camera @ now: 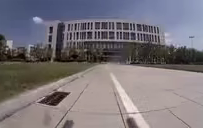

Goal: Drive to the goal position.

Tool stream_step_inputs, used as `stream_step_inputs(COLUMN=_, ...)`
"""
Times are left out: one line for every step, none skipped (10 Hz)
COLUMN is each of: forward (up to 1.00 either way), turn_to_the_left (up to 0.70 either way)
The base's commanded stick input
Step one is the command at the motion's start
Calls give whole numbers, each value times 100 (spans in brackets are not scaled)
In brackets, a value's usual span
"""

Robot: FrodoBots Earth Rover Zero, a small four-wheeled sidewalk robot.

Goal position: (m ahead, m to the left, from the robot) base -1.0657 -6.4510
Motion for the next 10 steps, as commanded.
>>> stream_step_inputs(forward=70, turn_to_the_left=2)
stream_step_inputs(forward=70, turn_to_the_left=2)
stream_step_inputs(forward=70, turn_to_the_left=2)
stream_step_inputs(forward=70, turn_to_the_left=1)
stream_step_inputs(forward=70, turn_to_the_left=-2)
stream_step_inputs(forward=70, turn_to_the_left=-33)
stream_step_inputs(forward=70, turn_to_the_left=-20)
stream_step_inputs(forward=70, turn_to_the_left=0)
stream_step_inputs(forward=70, turn_to_the_left=0)
stream_step_inputs(forward=70, turn_to_the_left=0)
